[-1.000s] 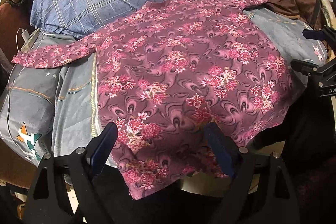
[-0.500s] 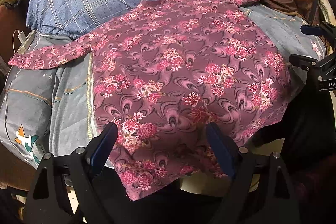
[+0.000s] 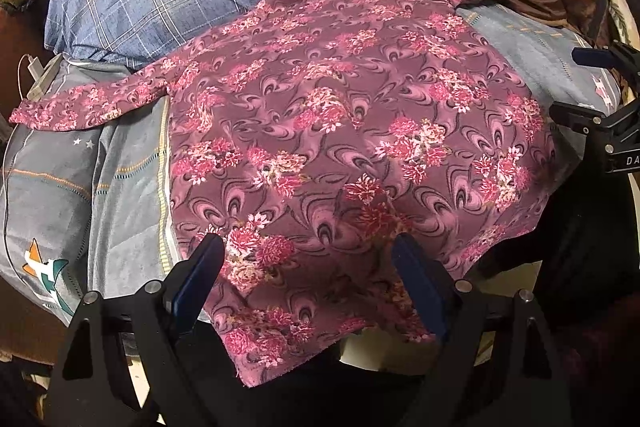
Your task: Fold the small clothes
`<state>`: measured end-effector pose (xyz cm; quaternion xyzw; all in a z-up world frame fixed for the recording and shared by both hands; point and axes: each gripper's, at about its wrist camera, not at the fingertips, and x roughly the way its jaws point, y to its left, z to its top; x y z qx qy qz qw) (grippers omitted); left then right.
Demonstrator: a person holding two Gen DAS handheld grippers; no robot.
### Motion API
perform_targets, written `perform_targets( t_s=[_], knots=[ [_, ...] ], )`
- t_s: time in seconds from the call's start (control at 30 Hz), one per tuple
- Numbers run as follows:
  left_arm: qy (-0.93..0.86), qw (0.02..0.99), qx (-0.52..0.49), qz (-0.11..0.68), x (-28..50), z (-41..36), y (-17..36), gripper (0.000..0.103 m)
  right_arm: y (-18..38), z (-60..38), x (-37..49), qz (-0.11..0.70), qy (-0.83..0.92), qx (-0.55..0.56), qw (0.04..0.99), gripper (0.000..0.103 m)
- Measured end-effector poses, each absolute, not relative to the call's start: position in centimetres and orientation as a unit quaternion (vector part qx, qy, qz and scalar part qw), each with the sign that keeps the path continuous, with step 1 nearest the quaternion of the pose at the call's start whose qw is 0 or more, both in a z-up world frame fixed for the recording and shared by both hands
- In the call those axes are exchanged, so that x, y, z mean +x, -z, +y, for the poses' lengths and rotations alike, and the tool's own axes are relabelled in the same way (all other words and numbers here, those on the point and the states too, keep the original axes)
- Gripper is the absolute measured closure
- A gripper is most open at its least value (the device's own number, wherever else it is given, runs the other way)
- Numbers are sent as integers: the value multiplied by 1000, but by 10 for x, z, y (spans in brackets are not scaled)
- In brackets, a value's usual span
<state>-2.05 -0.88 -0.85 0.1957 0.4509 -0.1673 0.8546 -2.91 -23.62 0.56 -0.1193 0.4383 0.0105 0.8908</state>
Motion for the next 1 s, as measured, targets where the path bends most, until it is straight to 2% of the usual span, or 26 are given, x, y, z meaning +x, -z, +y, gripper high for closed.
perform_targets(
  t_s=[0.7, 0.87, 0.93, 1.0],
  knots=[
    [168, 845, 182, 475, -4, -11, 16, 16, -1, -246, -18, 444, -10, -87, 892, 0],
    [164, 843, 136, 493, 16, 12, 11, 16, -1, -280, -12, 446, -2, -16, 895, 1],
    [138, 847, 111, 501, 31, 32, 9, 16, 1, -298, -12, 449, 1, 23, 893, 3],
    [103, 846, 81, 517, 49, 57, 11, 16, 7, -317, -11, 452, -8, 70, 889, 12]
  ],
)
